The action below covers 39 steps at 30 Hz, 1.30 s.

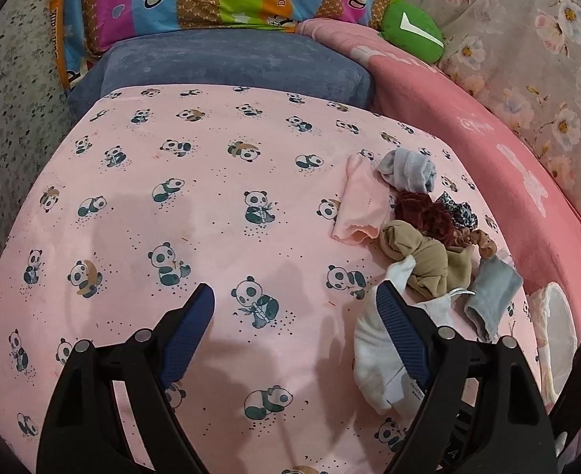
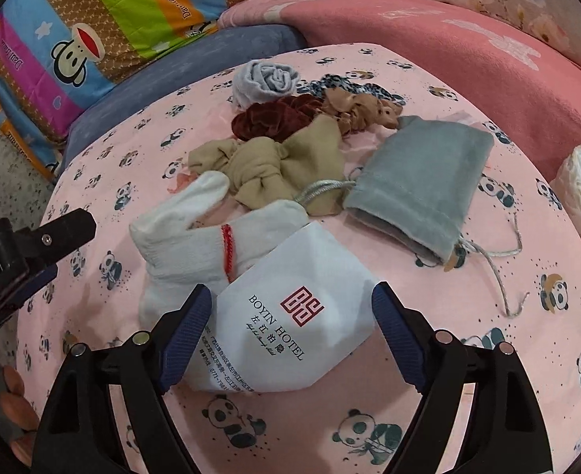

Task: Organize soft objects
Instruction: 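Grasp the white BOYIN HOTEL packet with the right tool while the left grasps a white glove, then carry packet and glove over the white bin and open both tools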

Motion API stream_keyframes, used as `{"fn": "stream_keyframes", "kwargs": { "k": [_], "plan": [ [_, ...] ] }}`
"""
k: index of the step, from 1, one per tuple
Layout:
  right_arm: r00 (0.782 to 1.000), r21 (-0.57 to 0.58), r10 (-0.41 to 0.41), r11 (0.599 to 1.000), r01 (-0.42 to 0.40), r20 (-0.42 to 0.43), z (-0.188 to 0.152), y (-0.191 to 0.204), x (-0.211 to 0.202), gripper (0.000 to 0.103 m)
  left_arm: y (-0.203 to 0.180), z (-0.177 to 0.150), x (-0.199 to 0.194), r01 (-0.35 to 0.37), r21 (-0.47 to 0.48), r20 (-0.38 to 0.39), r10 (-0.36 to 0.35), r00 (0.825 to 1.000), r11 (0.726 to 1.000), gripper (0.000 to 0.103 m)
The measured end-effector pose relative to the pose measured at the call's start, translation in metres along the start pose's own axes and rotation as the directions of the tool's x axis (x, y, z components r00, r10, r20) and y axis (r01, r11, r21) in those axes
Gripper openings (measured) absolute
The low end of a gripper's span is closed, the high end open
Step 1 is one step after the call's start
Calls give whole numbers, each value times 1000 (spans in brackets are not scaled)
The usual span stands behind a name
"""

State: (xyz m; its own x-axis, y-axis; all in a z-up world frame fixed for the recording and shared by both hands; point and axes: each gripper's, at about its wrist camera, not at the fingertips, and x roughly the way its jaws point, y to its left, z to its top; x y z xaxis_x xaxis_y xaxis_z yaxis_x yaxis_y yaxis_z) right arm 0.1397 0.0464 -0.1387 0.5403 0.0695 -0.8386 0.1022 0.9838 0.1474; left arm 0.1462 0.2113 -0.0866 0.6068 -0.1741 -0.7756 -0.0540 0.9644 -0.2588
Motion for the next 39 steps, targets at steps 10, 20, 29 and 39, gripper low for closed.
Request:
{"fn": "stream_keyframes", "kwargs": {
  "k": [10,20,29,39],
  "plan": [
    [999,-24,-51,998,51,8,-28,-34,-17,77,-33,-22,24,86,53,-95,-80,992,995,80],
    [1000,-43,18,999,-18,-8,-38,-39,-28,37,-53,-43,29,137,102,-172,-118,978,985,31],
    [995,-70,99,993,-98,19,-43,-38,-56,16,-71,-46,-1,122,147,-124,-105,987,982,18],
    [981,-39,149,989,-146,122,-37,-65,-113,9,-114,-43,-41,143,195,-54,-135,989,970,18]
  ]
}}
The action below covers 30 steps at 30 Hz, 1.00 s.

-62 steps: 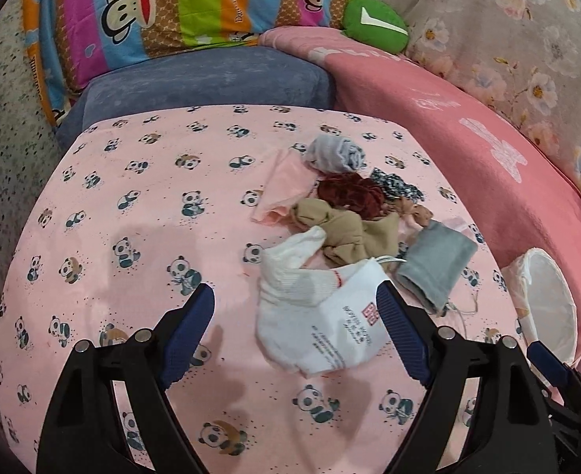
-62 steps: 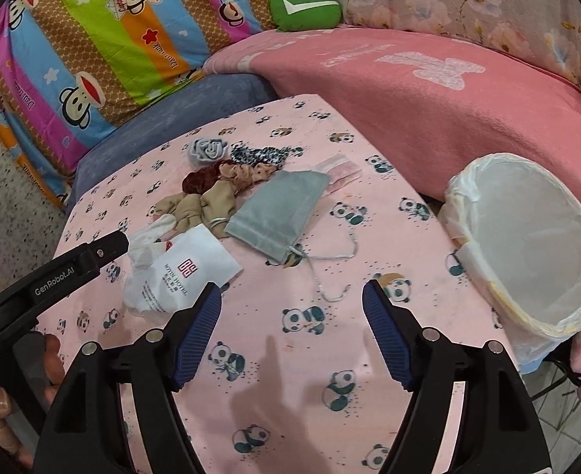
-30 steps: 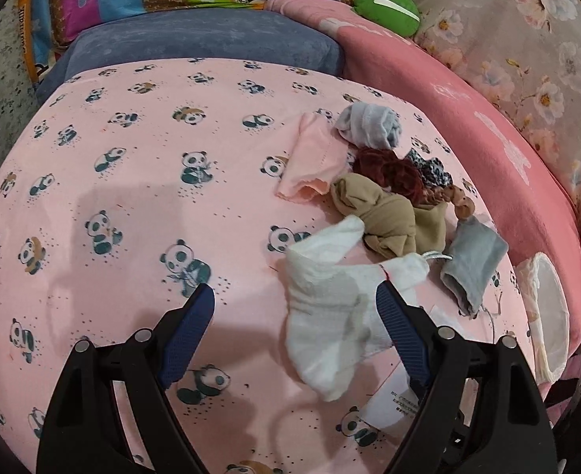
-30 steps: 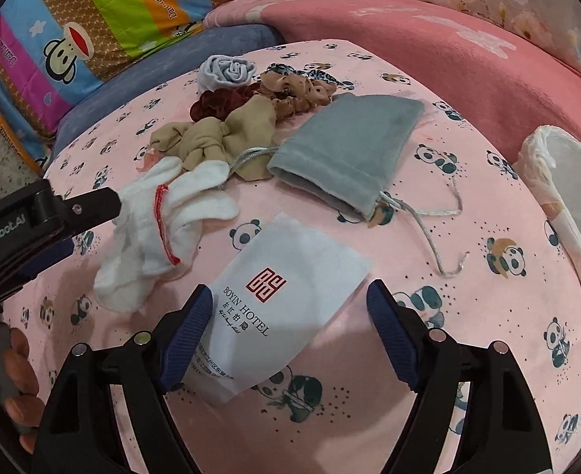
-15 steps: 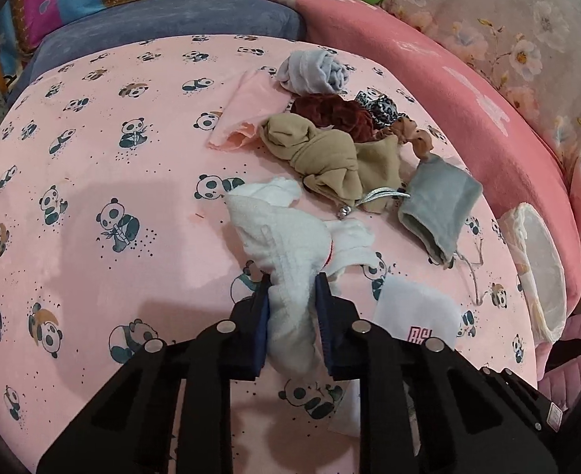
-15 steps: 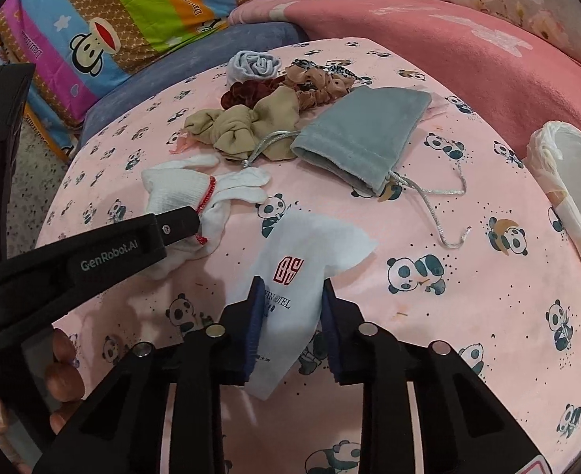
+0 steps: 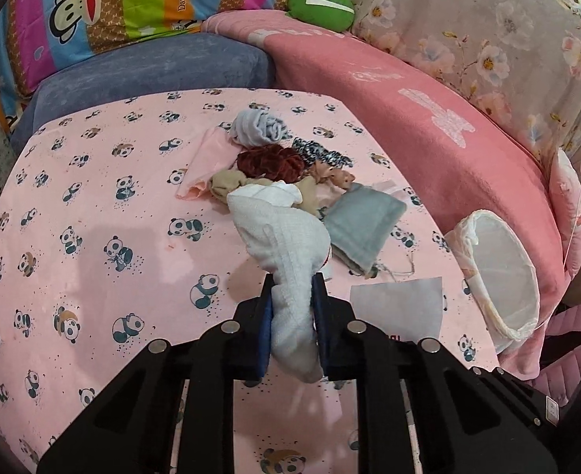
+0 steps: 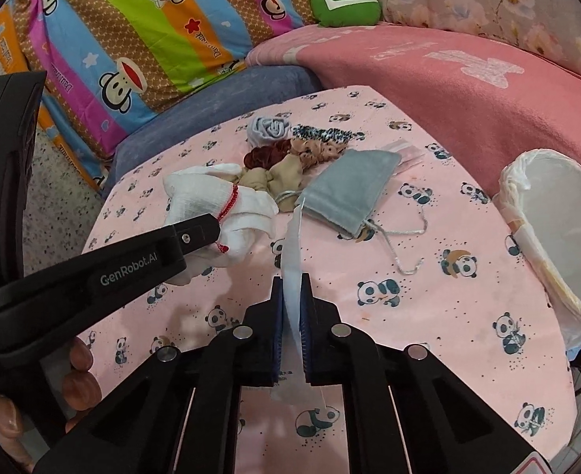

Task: Organize soft objects
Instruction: 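Carry packet and glove over the white bin and open both tools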

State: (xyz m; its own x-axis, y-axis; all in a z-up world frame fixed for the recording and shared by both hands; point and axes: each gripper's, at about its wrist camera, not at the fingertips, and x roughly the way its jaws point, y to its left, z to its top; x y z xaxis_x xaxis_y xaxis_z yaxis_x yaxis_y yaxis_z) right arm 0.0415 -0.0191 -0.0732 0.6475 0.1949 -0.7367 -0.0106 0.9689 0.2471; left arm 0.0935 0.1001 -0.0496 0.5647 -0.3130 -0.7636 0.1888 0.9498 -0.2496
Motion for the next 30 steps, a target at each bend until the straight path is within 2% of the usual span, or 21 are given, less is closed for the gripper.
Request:
{"fn": "stream_keyframes", "kwargs": {
  "k": [6,14,30],
  "plan": [
    [998,48,-11,999,8,65,8,-30,-32,9,-37,5,-11,29,49,26,-31,999,998,18],
    [986,155,-80,986,57,146,21,-90,-67,9,-93,11,-10,91,136,22,-95,995,987,18],
    [949,391,-235,910,139,210,23,-215,-106,9,-208,11,22,194,324,-52,-187,981,926,19]
  ]
}}
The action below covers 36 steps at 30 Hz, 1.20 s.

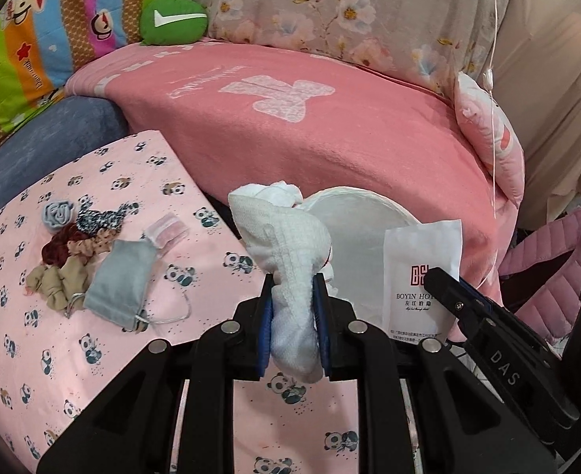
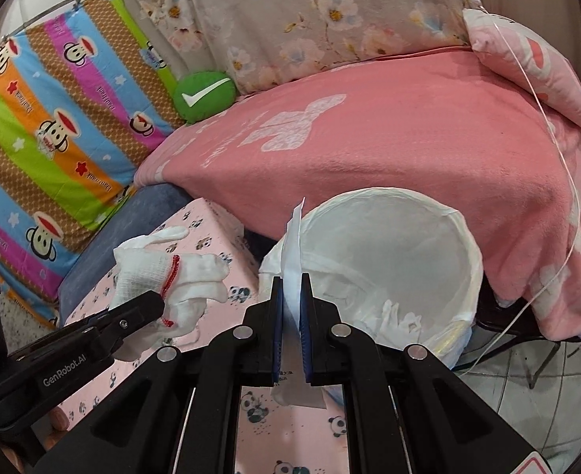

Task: Organize soft objects
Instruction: 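Carry packet and glove over the white bin and open both tools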

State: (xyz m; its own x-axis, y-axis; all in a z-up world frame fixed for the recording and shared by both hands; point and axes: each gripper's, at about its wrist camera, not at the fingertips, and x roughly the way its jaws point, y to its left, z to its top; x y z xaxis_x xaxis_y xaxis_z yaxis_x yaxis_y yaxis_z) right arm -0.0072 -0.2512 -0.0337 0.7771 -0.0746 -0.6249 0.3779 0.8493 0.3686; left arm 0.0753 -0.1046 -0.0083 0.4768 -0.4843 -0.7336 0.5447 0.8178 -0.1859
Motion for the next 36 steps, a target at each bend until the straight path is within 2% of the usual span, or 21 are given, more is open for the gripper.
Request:
{"fn": "stream_keyframes", "kwargs": {
  "k": [6,14,15,17,19,21,24,26,31,36],
  "plan": [
    [999,57,-48,997,47,14,10,-33,5,9,-24,11,19,44,49,-16,-43,999,998,19],
    [996,83,-84,993,83,15,21,-54,16,9,-44,21,44,98,77,-52,-94,994,992,24],
    [996,84,-86,993,85,14,22,-55,18,9,-45,22,47,97,77,-58,-93,994,992,28],
    [996,86,-84,993,83,11,25,-57,22,9,-47,24,50,92,73,-60,-88,994,993,45],
    [996,80,-84,993,83,10,28,-56,25,10,-46,25,48,59,69,-35,-56,998,996,74],
    [996,75,-89,993,88,13,30,-54,26,15,-45,24,43,27,75,1,-28,1000,997,79],
    [995,66,-95,993,94,18,31,-49,27,17,-40,25,44,-3,76,1,3,1000,997,80],
    [995,60,-101,993,100,24,31,-46,27,29,-34,24,43,-20,62,0,20,1000,998,80],
    [995,46,-99,994,98,25,30,-38,26,41,-19,20,37,-44,19,8,44,999,999,80],
    [996,30,-85,996,85,4,20,-26,25,43,-5,14,29,-71,-14,13,71,997,997,80]
  ]
}}
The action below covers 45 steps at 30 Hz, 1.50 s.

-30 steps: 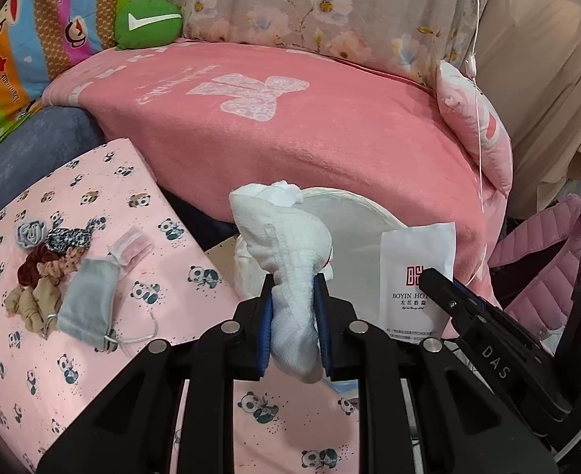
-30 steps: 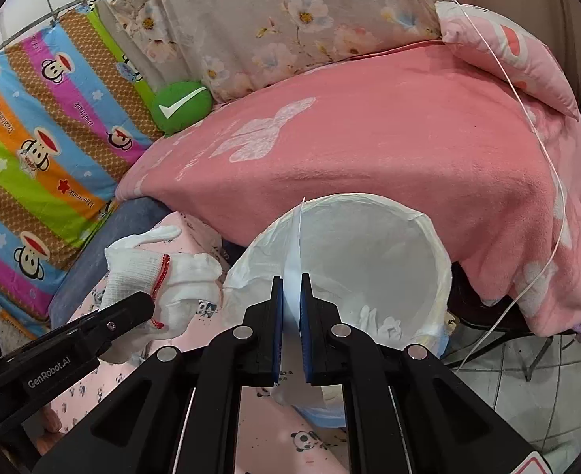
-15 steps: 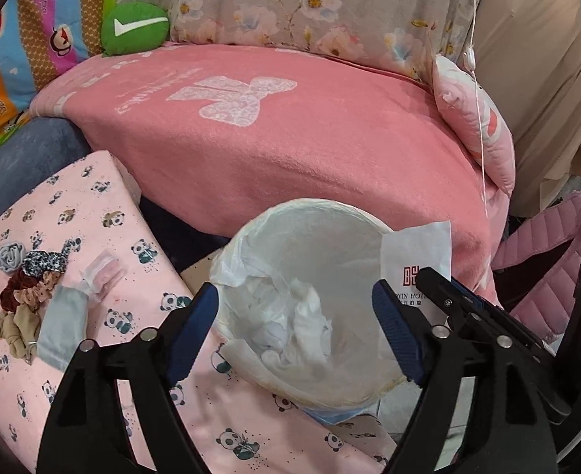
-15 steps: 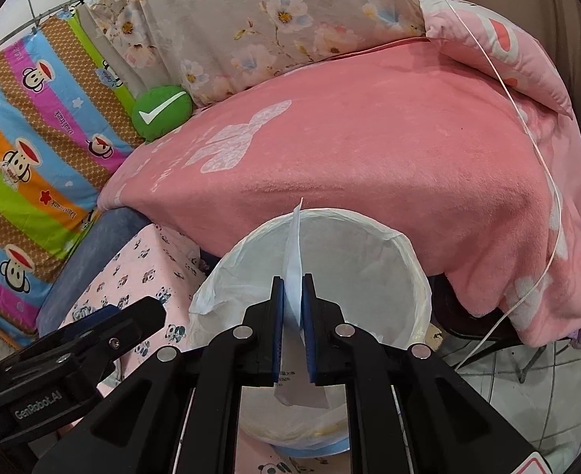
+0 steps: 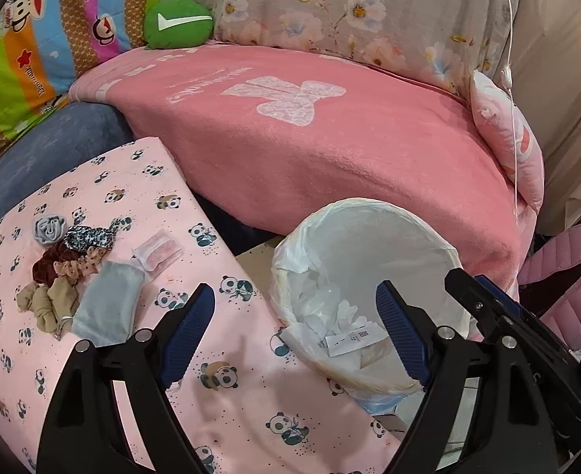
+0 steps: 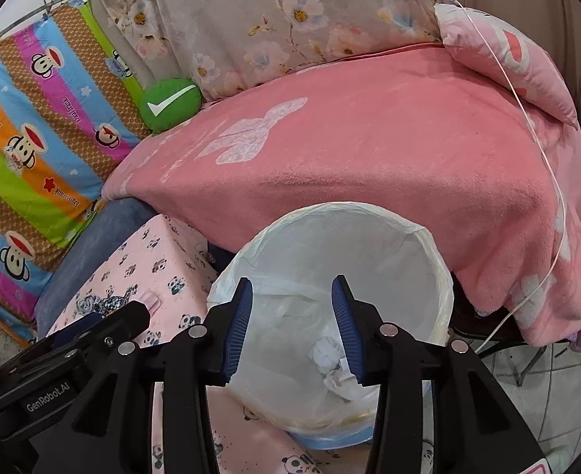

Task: Organize soft objects
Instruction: 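Carry packet and glove over the white bin and open both tools, then move both open tools back over the remaining table items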

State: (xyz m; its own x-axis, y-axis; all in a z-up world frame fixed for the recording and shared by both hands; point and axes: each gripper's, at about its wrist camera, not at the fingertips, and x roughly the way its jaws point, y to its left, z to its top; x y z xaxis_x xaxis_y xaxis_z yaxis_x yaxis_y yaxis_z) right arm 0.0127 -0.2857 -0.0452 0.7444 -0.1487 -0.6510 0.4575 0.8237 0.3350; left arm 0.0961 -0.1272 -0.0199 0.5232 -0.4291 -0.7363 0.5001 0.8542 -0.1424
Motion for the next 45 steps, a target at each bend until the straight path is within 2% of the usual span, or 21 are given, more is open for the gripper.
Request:
{"fn": "stream_keyframes", "kwargs": {
  "k": [4,8,27,35,45],
  "plan": [
    [1000,-22,7,1000,-7,-14,-8,12,-2,44,13,-6,-6,-21,-28,0,21,1000,999,80],
    [1000,-44,22,999,-23,-19,-16,25,-6,50,27,-12,-13,-42,-53,8,43,999,998,80],
    [992,-178,84,979,-100,-98,-55,99,-11,53,97,-44,-43,-114,-171,11,117,993,979,80],
    [986,-227,97,966,-127,-138,-74,128,-6,53,133,-63,-53,-157,-226,-3,160,987,961,80],
    [976,-286,110,945,-161,-187,-96,163,4,54,185,-81,-58,-203,-328,-34,203,979,923,80]
  ]
}}
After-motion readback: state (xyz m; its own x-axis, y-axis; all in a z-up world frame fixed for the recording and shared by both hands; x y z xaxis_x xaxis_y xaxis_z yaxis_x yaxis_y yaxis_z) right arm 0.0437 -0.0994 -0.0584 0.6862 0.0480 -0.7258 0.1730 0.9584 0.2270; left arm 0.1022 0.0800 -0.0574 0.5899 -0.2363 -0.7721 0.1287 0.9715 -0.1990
